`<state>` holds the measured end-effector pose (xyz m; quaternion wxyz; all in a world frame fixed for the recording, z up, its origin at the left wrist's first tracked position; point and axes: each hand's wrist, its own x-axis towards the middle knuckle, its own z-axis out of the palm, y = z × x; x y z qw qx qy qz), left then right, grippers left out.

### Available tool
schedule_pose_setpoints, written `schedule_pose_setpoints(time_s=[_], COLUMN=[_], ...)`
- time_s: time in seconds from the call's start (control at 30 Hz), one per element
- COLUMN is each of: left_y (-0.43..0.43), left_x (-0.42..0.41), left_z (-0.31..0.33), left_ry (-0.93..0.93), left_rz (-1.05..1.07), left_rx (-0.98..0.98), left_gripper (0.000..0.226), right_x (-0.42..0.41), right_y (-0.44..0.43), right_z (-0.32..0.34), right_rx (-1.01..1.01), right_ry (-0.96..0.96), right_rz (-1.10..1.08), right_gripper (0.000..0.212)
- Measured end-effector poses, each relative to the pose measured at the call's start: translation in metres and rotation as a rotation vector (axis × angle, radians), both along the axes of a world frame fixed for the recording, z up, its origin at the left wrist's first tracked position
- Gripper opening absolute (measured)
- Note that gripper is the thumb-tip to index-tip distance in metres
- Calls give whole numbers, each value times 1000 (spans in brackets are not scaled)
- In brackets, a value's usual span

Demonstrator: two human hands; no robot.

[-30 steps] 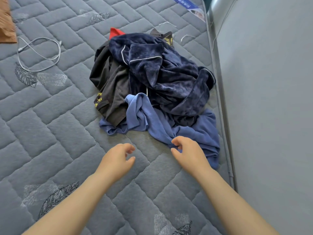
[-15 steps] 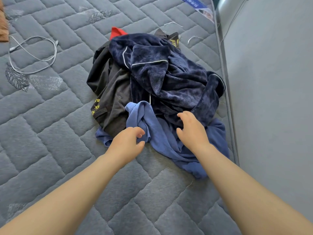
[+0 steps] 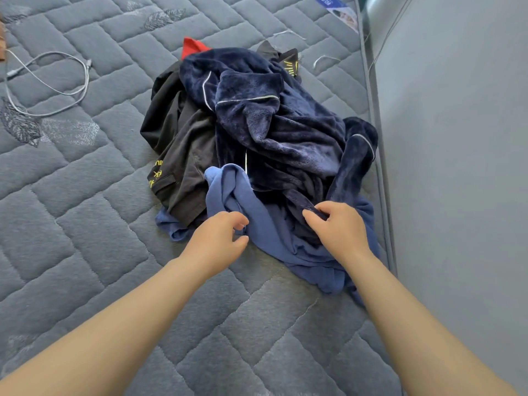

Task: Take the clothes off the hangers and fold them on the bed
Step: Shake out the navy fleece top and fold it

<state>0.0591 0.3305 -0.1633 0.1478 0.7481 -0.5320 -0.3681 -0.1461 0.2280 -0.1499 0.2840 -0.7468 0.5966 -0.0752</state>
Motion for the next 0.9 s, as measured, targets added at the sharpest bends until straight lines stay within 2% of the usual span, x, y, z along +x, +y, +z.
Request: schedule_pose_setpoints(time_s=[0.1, 0.27, 0.4, 0.47, 0.57, 0.6, 0.8, 0.9], left_y=[9, 17, 14, 11, 8, 9, 32, 40], left_x=[-7, -19, -31, -38, -43, -43, -41, -34], left_z=[6, 20, 29, 31, 39, 41, 69, 111], left_ry=[-20, -74, -169, -246, -364, -347, -160, -158], left_rz=[11, 10, -164, -209, -195, -193, -152, -137], left_rx=[-95, -264, -239, -189, -167, -170, -250, -330], left_gripper=[33, 67, 79, 67, 19, 11, 13, 18], right_x=[-12, -26, -35, -40, -50, -53, -63, -61], right_y=[29, 69, 91, 99, 106, 108, 120, 117], right_z=[18, 36, 47, 54, 59, 61, 83, 118], right_rx=[36, 84, 71, 46, 16, 7, -54, -57], right_ry=[-137, -339, -463, -504, -500, -494, -490, -498], right_rz=[-4, -60, -124, -133, -144, -153, -220, -225], right_gripper=[37, 39, 38, 36, 31, 30, 19, 28])
